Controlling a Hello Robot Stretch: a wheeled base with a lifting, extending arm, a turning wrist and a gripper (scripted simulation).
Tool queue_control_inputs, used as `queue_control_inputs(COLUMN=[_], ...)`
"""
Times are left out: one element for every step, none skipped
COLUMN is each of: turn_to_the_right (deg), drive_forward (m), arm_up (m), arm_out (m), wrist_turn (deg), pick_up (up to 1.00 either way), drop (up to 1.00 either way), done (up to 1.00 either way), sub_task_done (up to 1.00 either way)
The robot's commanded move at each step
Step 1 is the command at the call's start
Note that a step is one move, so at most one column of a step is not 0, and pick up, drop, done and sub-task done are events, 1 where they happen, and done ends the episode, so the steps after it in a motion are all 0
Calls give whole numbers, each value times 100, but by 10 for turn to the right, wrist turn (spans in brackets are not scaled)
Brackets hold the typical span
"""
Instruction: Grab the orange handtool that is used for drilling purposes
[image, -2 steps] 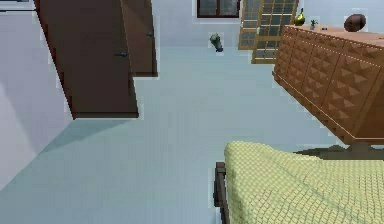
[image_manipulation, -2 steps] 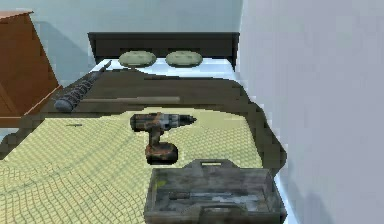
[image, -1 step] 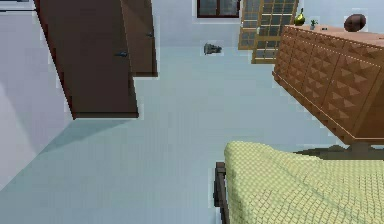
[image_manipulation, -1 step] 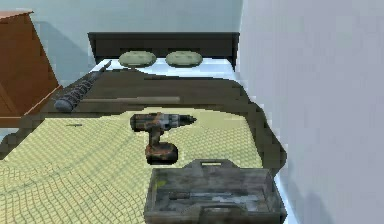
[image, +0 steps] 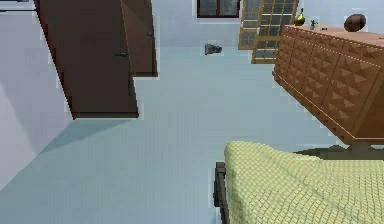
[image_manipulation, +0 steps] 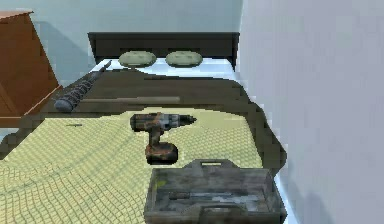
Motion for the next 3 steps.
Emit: queue_control_inputs(turn_to_the_right=[0, 0, 0], drive_forward=[0, 0, 0], arm_up=[0, 0, 0], arm_out=[44, 0, 0], wrist_turn=[0, 450, 450], pick_up=[0, 0, 0], drop=[0, 0, 0], done=[0, 0, 0], sub_task_done=[0, 0, 0])
